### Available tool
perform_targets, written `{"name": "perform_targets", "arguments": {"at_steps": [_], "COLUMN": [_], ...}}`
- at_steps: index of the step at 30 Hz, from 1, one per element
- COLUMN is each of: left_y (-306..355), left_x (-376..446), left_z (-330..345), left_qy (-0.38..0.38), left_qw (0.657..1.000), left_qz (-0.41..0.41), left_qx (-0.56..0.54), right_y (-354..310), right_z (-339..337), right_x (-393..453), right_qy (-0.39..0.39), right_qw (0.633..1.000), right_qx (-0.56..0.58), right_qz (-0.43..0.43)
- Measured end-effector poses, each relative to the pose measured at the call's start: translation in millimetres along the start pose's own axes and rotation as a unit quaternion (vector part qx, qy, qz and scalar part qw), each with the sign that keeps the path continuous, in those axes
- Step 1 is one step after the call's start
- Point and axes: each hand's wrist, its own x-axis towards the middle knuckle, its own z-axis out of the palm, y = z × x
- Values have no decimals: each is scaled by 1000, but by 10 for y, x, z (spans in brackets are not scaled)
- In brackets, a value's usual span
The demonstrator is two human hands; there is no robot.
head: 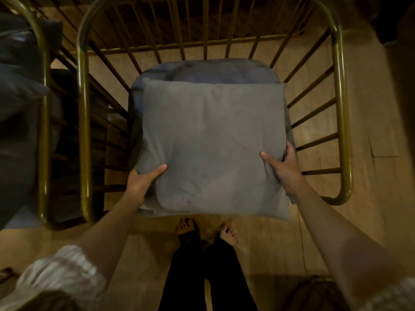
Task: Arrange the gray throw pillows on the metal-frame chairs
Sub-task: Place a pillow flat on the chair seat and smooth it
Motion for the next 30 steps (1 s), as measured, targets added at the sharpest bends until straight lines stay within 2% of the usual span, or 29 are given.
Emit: {"name": "perform_targets", "arguments": {"at_steps": [5,9,12,18,24,27,30], "left_y": [-286,-299,-320,-364,-355,-187,9], "left_x": [-119,-84,-60,-85,-238,-423,-704], "left_z": [-106,-78,-50,4,-14,12,9], "left_qy": [-21,-54,-37,-4,32,70,67], "left_qw": [999,998,999,1000,996,987,986], "left_qz": [4,-5,-11,1,-18,-42,-37], "left_qx": [-39,-13,2,16,79,136,150], "right_y": [-17,185,354,573,415,257,7], "right_z": [97,155,153,35,22,-13,-54], "right_x": [224,219,99,-47,-267,-410,-569], "right_qy": [-57,-26,-13,-1,37,9,-45], "right_qw": [996,995,991,988,988,988,976], "right_qx": [-65,-71,-60,-68,-108,-137,-211], "right_qz": [15,61,120,141,101,71,29]}}
